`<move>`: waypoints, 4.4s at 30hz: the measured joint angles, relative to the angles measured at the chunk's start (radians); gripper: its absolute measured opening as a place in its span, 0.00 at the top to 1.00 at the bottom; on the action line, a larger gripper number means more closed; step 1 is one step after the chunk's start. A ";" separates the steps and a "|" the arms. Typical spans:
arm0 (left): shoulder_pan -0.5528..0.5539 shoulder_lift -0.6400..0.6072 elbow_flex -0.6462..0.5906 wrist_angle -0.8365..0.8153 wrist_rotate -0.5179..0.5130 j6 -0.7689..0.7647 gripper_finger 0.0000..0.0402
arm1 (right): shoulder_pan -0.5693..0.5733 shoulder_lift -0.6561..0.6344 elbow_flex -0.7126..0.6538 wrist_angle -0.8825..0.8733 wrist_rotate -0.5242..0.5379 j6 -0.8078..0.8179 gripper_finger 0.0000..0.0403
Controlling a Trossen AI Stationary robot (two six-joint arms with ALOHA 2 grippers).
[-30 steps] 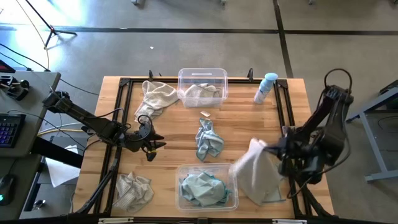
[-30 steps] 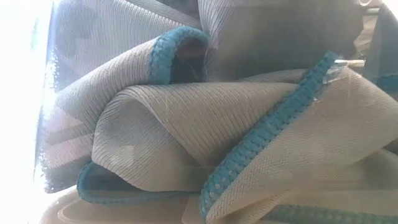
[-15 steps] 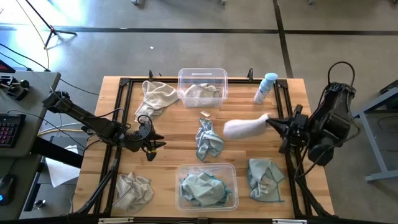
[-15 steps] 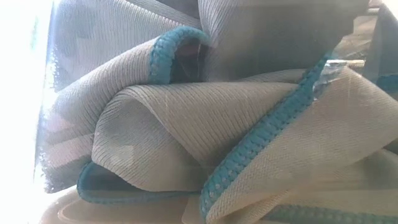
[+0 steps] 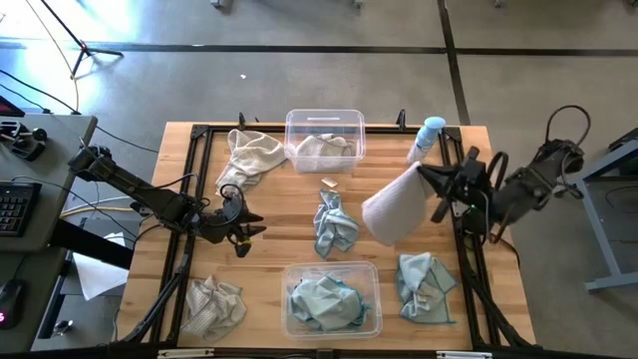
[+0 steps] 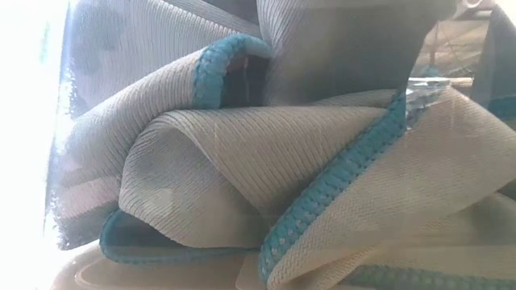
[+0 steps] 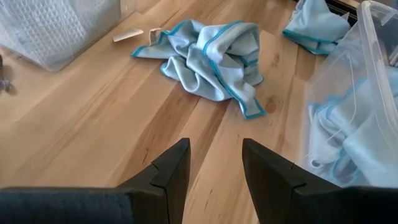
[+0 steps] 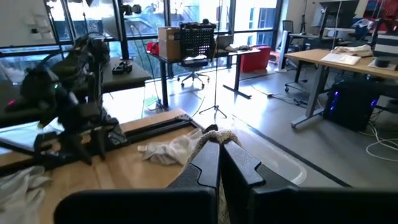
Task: Sort microfiber towel by color & place in baskets
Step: Put the bottom right white towel into the top transparent bin, then put the top white towel into the top transparent bin
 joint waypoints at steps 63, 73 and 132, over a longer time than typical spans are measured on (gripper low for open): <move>0.000 0.000 0.000 0.022 -0.007 0.125 0.67 | -1.189 0.795 0.001 0.754 -1.300 -0.022 1.00; 0.000 0.000 0.000 0.023 -0.012 0.042 0.67 | -1.196 0.795 0.001 0.551 -1.312 -0.066 0.84; 0.175 0.013 0.000 0.005 -0.102 0.102 0.67 | -0.318 -0.079 -0.754 0.260 -0.859 0.328 1.00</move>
